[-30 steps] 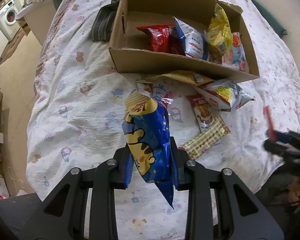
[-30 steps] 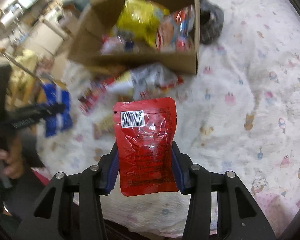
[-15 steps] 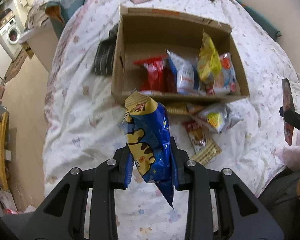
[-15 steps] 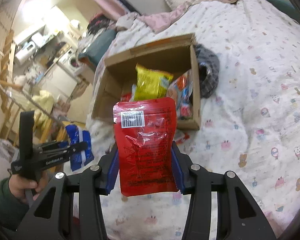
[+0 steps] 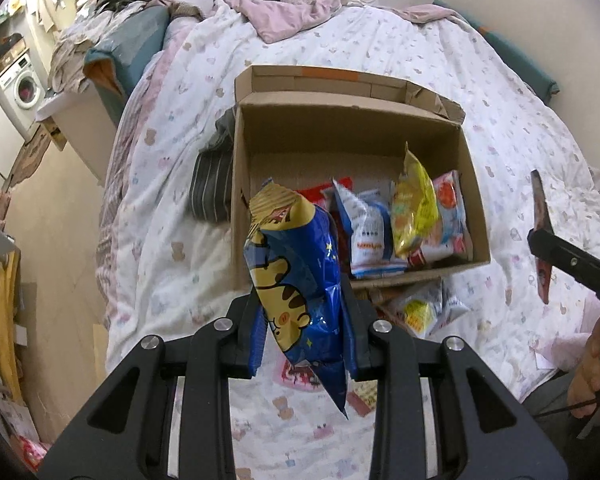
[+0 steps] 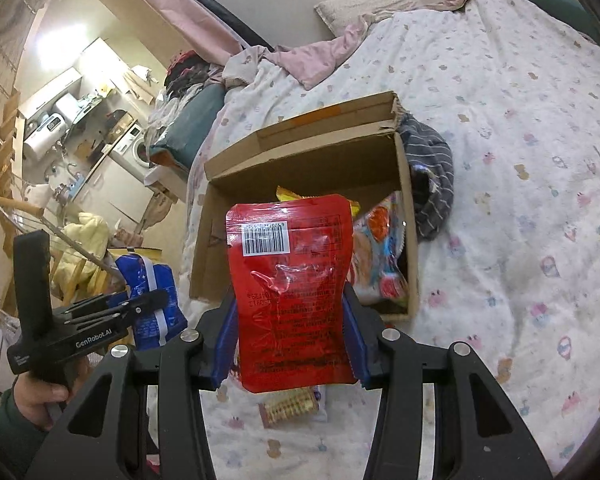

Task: Organize snacks
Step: 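Carry the blue bag into the box with the left gripper while the right carries the red packet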

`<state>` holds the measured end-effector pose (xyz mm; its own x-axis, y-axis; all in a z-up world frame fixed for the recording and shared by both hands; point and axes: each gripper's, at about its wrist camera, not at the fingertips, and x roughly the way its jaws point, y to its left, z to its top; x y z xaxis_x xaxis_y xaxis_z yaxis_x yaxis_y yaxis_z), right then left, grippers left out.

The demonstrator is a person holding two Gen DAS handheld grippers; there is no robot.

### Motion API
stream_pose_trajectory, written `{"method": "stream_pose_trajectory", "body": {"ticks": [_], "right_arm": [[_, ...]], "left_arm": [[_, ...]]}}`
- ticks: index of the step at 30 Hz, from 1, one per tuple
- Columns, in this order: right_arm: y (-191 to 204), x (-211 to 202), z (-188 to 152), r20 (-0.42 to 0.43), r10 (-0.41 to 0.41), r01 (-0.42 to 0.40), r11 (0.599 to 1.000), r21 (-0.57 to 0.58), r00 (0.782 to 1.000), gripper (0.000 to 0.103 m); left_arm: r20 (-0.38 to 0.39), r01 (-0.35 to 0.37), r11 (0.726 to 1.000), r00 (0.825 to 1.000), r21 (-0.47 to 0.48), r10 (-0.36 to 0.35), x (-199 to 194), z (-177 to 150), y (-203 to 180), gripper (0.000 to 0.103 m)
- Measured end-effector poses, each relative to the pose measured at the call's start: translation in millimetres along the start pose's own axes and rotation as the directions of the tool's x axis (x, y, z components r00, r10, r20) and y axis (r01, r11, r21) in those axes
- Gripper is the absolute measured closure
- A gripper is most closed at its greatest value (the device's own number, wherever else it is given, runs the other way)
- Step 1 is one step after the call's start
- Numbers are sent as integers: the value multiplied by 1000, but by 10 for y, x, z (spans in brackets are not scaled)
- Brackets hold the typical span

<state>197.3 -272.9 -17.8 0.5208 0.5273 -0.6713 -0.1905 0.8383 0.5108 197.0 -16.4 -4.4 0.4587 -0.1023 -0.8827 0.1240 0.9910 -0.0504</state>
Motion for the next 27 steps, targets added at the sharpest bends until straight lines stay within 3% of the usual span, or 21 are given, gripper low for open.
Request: {"method": "stream_pose_trajectory", "body": {"ticks": [5,12,17,19,27], "right_arm": [[29,259,176,-23,-51,51,999,-20,998,54],[-30,876,366,-135,-124,115,991,-70,983,54],[17,1243,409,-187,-120,104,990,-93,975,54],[23,1359,426,-206,-84,68,994,-83,975,54],[-46,1232,527,-145,-84,80,996,-28,986,54]], "left_arm": [[-2,-8,1000,1000,24,8,126,204,-43,76],[10,-32,997,999,70,31,381,416,-140,76],[27,-35,995,999,89,33,537,448,-156,76],[21,-22,996,1000,85,20,583,477,-143,76],[-27,22,1000,999,19,-21,734,563,-6,76]]}}
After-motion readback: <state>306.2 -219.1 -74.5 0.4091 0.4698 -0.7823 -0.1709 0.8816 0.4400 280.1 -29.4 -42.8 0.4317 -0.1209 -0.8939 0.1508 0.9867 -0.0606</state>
